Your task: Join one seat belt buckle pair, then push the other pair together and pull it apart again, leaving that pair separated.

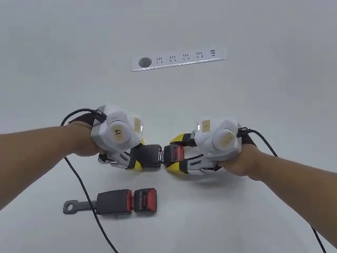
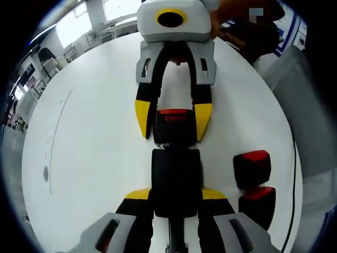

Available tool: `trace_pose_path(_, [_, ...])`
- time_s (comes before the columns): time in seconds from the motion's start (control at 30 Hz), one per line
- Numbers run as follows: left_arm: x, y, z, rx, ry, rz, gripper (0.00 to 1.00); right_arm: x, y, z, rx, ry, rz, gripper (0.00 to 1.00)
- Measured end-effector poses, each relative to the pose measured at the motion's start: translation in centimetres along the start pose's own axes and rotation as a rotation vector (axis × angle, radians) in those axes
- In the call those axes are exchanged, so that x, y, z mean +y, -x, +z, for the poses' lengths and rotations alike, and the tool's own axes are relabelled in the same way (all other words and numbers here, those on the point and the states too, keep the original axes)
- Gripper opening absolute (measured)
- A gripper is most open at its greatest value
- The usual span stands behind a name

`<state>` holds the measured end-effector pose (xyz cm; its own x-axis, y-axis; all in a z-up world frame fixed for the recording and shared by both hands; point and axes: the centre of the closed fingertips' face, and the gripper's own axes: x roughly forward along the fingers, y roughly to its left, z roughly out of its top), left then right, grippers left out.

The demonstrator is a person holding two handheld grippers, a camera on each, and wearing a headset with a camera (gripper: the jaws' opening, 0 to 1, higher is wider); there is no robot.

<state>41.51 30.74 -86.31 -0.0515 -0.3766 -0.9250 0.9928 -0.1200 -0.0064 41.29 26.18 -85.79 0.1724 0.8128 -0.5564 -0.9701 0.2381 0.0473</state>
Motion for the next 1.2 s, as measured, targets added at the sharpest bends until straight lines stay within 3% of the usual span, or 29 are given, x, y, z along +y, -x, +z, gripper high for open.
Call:
trace_pose_path(0.77, [-0.1, 0.1, 0.0, 0.004, 0.001, 0.004, 0.34, 0.0, 0.0, -0.1, 0.043, 0.027, -0.004, 0.38])
trace_pose_path(0.97, [-0.1, 0.2, -0.1, -0.01, 0.011, 0.009, 0.34, -0.3, 1.2, -1.3, 0.064, 0.02, 0.0, 0.38])
trace_pose_path(1.2, [-0.1, 0.1, 0.0, -0.003, 0.01, 0.013, 0.34, -0.5, 1.1, -1.3, 0.07, 0.021, -0.006, 0.38])
